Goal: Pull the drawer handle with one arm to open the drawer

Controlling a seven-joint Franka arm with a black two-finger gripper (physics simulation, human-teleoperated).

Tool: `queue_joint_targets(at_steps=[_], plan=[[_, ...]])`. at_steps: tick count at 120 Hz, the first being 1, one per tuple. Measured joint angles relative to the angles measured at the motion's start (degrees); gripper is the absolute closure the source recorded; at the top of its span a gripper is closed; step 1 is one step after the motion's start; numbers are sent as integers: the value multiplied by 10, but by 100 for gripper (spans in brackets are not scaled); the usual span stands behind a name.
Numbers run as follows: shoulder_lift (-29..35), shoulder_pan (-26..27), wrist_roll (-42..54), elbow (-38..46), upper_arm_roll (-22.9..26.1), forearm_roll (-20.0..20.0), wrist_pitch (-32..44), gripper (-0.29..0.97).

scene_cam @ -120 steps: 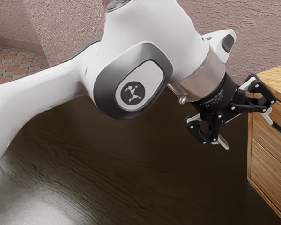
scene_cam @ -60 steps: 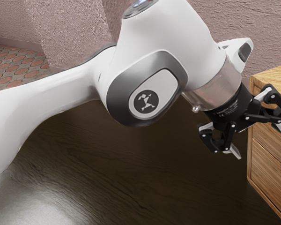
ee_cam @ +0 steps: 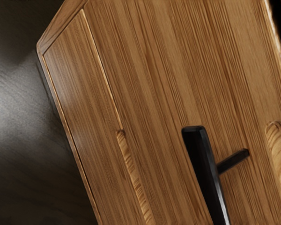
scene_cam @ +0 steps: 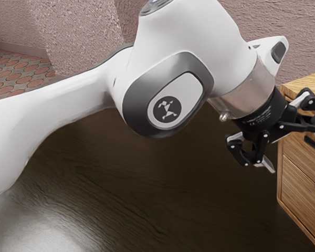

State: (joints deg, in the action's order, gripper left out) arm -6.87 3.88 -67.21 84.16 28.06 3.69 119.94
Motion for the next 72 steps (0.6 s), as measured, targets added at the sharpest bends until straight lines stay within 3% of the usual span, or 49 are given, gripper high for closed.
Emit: queue_joint_targets(at_steps=[72], plan=[[-23,15,1,2,-4,-2,4,2]])
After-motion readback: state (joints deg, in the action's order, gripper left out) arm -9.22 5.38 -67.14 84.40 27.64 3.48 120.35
